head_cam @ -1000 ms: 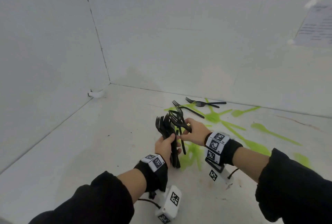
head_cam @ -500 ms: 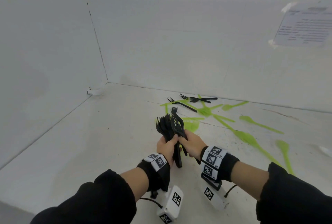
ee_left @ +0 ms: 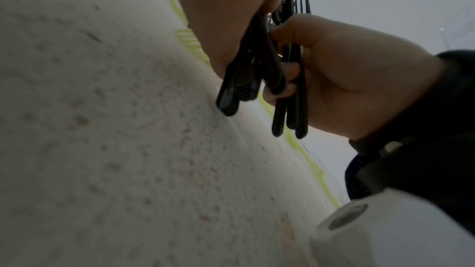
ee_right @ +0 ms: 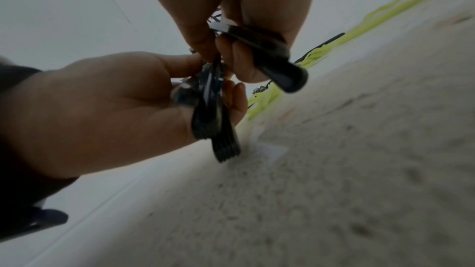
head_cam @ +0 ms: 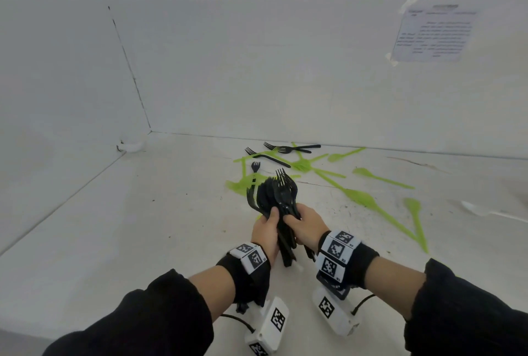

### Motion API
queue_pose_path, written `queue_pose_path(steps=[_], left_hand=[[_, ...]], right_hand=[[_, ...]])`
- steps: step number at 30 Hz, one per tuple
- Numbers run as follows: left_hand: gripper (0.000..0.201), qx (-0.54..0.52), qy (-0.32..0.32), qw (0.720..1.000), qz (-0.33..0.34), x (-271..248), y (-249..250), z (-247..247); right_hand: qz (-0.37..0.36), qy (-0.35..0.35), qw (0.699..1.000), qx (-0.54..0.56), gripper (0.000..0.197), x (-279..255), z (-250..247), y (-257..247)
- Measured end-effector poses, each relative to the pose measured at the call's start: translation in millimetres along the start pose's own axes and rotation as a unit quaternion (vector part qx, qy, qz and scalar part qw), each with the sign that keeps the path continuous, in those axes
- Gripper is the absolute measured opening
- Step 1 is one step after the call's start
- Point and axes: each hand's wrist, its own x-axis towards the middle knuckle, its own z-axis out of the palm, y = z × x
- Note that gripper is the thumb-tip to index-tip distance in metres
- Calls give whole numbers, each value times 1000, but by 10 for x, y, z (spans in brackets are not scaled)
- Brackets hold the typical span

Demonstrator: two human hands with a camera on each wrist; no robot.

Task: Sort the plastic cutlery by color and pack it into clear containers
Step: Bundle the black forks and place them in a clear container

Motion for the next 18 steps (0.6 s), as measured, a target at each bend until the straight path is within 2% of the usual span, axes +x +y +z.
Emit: queue_pose_path(steps=[3,6,8,11,15,18], left_hand=[[29,-4,-8,1000,-6,-18,-27,131],[32,-38,-30,998,-36,-47,-42,311],[32,-60,-57,995,-57,-82,-62,427],[34,-49,-94,992,-70,-111,-140,619],[38,-43,-106,990,-88,-142,-250,877],[38,-50,-105,989,-89,-200,-328,1047]], right_hand=[[5,12,999,29,5,-58,-118,26],[-5,38,999,-17,24,-78,-293,104],[-1,50,998,-37,26,-100,-426,142],[17,66,998,-17,22,-121,-641,258],[19,65,997,40,10,-197,-926,389],[10,71,997,4,9,-241,-1091,462]])
